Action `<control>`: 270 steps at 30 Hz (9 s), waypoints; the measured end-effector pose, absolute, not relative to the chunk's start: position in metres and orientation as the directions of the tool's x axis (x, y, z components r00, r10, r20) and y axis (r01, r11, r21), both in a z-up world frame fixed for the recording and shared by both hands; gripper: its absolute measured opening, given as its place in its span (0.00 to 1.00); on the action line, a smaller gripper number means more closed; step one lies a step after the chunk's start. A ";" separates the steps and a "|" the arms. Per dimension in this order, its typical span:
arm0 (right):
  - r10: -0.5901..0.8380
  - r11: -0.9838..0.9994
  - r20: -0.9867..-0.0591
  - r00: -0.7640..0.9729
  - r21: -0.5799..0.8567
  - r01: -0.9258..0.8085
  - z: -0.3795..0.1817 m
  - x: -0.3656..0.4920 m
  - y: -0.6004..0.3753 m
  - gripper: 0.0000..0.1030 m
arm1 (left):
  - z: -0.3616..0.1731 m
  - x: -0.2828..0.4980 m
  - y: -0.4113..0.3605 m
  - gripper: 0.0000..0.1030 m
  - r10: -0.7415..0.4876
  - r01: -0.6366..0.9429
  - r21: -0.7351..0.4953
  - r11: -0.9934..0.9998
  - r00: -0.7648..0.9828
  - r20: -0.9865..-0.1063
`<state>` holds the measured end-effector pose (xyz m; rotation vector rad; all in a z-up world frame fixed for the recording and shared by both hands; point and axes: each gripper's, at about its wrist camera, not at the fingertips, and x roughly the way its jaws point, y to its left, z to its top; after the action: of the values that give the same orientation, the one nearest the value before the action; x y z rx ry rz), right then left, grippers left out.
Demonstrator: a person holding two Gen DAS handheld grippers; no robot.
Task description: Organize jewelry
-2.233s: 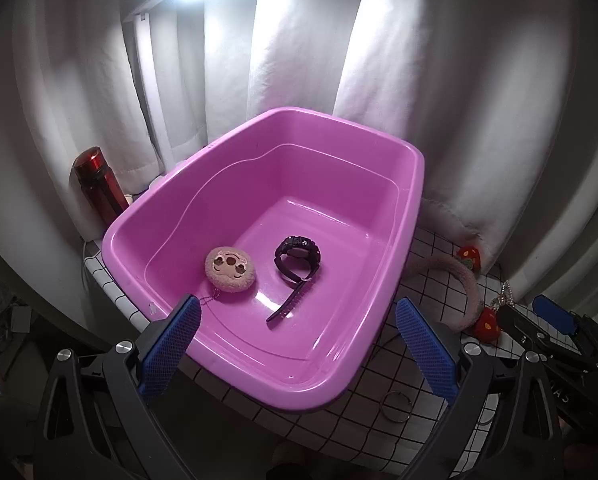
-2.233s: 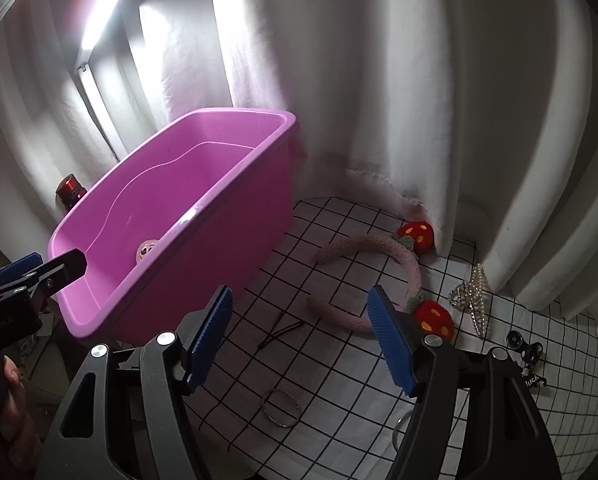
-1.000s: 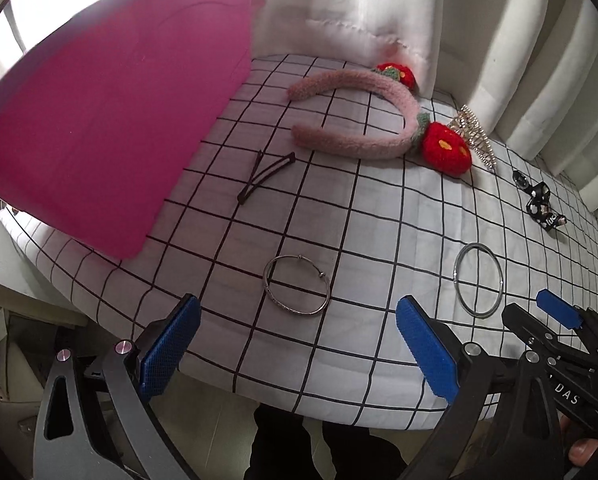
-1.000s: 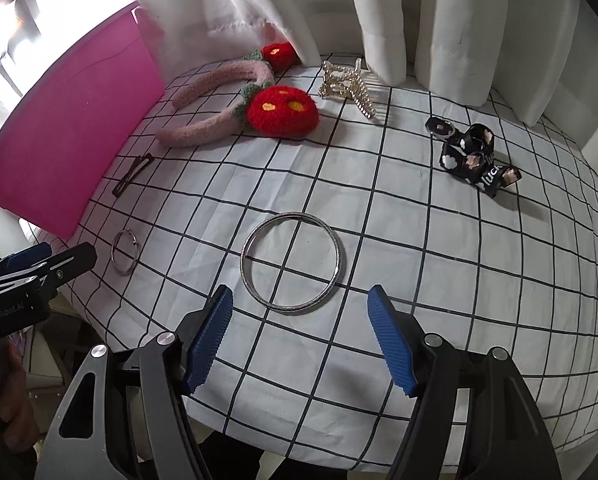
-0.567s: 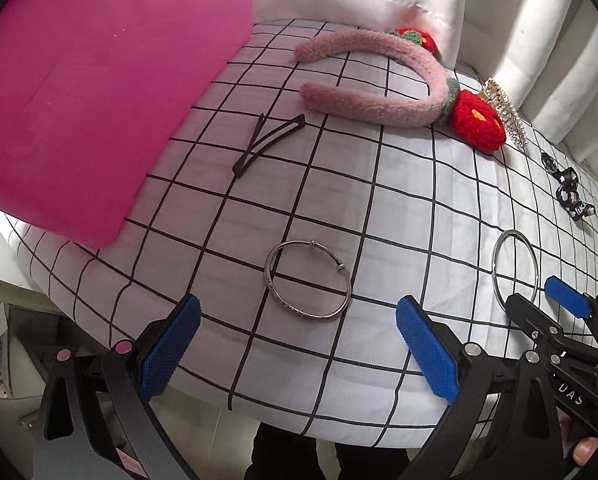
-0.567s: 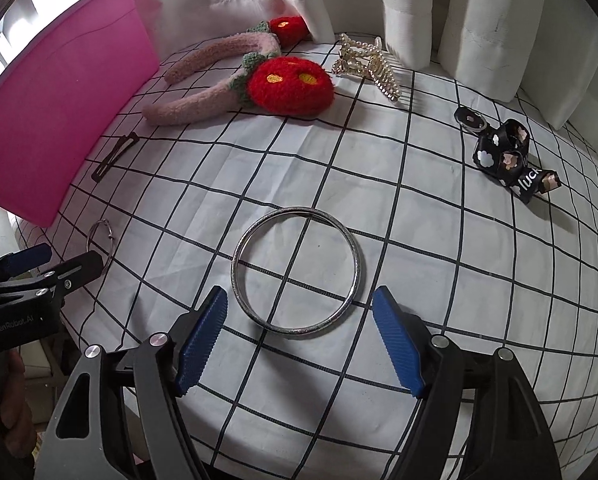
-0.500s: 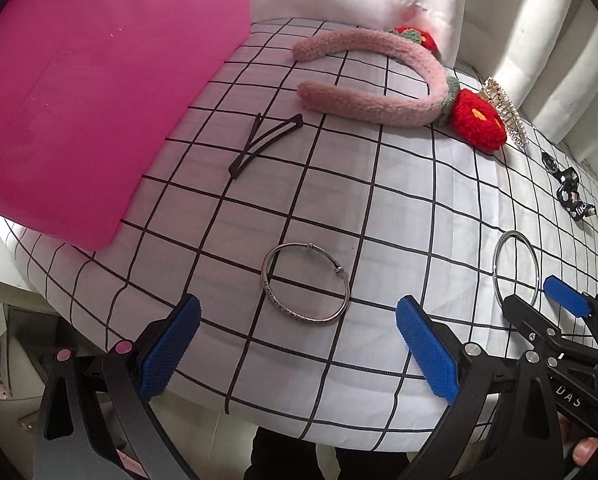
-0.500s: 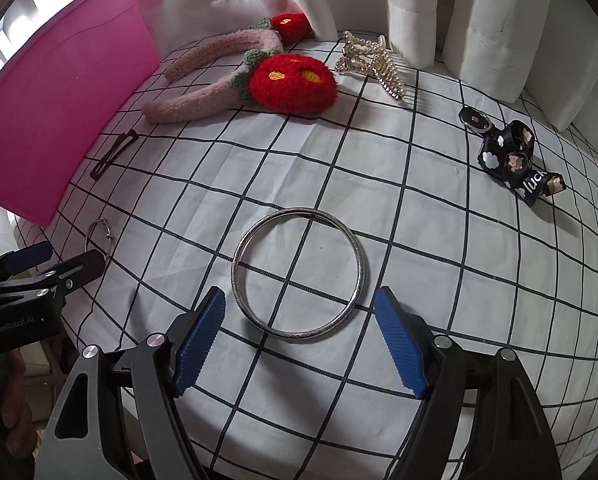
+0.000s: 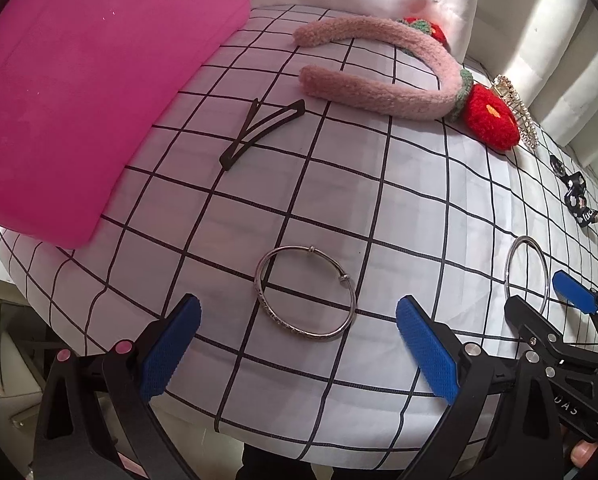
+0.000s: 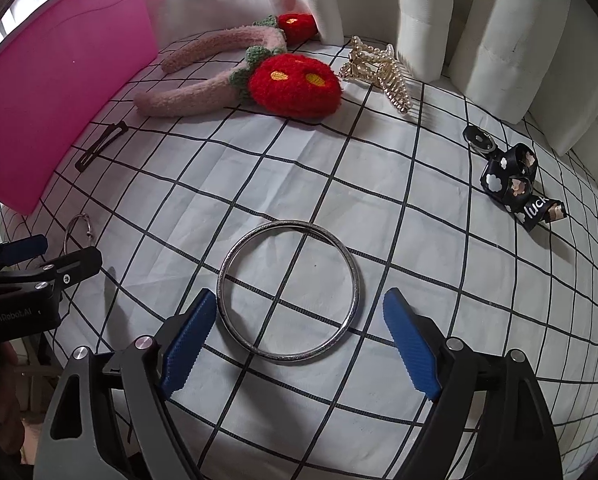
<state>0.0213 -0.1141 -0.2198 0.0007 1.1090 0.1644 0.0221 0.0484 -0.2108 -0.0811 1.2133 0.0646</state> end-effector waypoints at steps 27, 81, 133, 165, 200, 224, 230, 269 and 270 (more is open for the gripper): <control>0.110 0.990 -0.838 0.535 0.044 -0.136 -0.225 0.016 -0.117 0.92 | -0.221 0.028 0.044 0.95 0.045 -0.092 0.007 0.996 0.416 -0.908; 0.178 0.980 -0.821 0.543 0.100 -0.171 -0.194 -0.006 -0.125 0.69 | -0.182 0.007 0.046 0.46 -0.035 -0.028 -0.057 0.998 0.497 -0.867; 0.423 0.865 -0.512 0.747 -0.019 -0.502 0.037 0.071 0.058 0.69 | 0.030 0.013 0.220 0.46 0.163 -0.250 -0.078 0.965 0.806 -0.569; 0.412 0.808 -0.668 0.619 -0.046 -0.587 -0.007 0.143 0.177 0.69 | -0.025 0.052 0.305 0.46 0.185 -0.349 -0.098 0.932 0.689 -0.701; 0.352 0.831 -0.719 0.600 -0.055 -0.554 -0.030 0.152 0.179 0.69 | -0.033 0.052 0.312 0.76 0.175 -0.381 -0.137 0.914 0.677 -0.715; 0.367 0.830 -0.703 0.609 -0.047 -0.555 -0.022 0.146 0.174 0.69 | -0.026 0.044 0.312 0.78 0.225 -0.404 -0.090 0.910 0.664 -0.713; 0.372 0.831 -0.694 0.617 -0.047 -0.554 -0.017 0.143 0.171 0.69 | -0.019 0.039 0.309 0.78 0.235 -0.405 -0.082 0.911 0.672 -0.703; 0.332 0.914 -0.618 0.713 0.025 -0.405 0.007 0.061 0.037 0.69 | 0.028 0.004 0.198 0.91 0.149 -0.241 -0.070 0.968 0.779 -0.610; 0.326 0.920 -0.621 0.713 0.033 -0.391 0.004 0.056 0.028 0.69 | 0.028 0.003 0.191 0.91 0.137 -0.226 -0.071 0.972 0.782 -0.608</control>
<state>0.0564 0.0281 0.0038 -0.1032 0.6677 0.3982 0.0034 0.1911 0.0282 -0.1429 0.6436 0.1968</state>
